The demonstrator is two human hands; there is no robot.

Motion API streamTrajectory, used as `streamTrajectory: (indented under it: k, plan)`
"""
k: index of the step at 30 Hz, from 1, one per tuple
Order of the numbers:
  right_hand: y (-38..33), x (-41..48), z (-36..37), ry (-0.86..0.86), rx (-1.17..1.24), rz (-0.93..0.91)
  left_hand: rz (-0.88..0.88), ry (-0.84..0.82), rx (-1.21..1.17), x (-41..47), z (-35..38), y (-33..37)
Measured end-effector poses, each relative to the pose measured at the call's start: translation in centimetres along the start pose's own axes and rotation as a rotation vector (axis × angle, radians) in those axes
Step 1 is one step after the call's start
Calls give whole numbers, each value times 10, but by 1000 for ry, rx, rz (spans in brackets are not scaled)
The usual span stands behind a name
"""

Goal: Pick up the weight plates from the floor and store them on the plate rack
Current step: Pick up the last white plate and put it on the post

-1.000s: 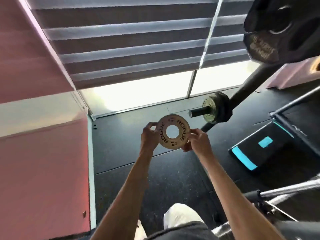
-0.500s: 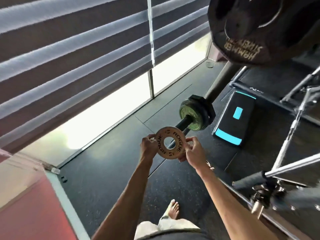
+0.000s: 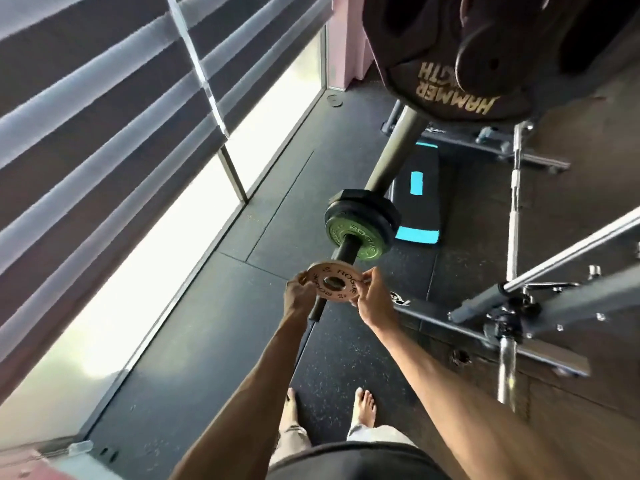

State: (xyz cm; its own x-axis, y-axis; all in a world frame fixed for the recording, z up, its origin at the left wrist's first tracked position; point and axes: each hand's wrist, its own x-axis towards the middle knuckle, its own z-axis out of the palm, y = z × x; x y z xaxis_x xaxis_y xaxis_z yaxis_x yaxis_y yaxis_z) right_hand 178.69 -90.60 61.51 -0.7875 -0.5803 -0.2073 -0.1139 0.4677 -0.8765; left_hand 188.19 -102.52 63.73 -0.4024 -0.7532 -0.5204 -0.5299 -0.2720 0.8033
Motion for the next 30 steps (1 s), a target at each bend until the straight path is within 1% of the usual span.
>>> streamTrajectory:
  k: [2,5,9,10,12,14,16,17,19,21,24,30]
  plan:
    - [0,-5,9,36,42,36,-20,-44,-11,12,0,-9]
    - [11,-6,23,130,75,35,-26,-94,-7,23,-1,-19]
    - [17,0,35,141,59,217,7,-155,-57,39,-1,-21]
    - [19,3,38,156,96,247,18,-187,-65,42,-2,-21]
    - [13,2,42,174,281,313,44,-251,-50,47,-6,-22]
    - [3,-4,47,226,483,477,54,-298,-15,53,-9,-28]
    - [-1,-10,51,270,589,626,-24,-299,-9,58,-10,-33]
    - [-2,-13,53,264,604,663,-90,-304,-14,61,-11,-36]
    - [-1,-16,57,204,592,677,-196,-365,-54,65,-13,-39]
    - [-1,-12,61,171,537,646,-221,-433,-130,68,-10,-37]
    - [-8,2,58,165,471,598,-227,-405,-225,75,1,-16]
    - [-15,48,38,179,354,559,-220,-419,-126,106,27,35]
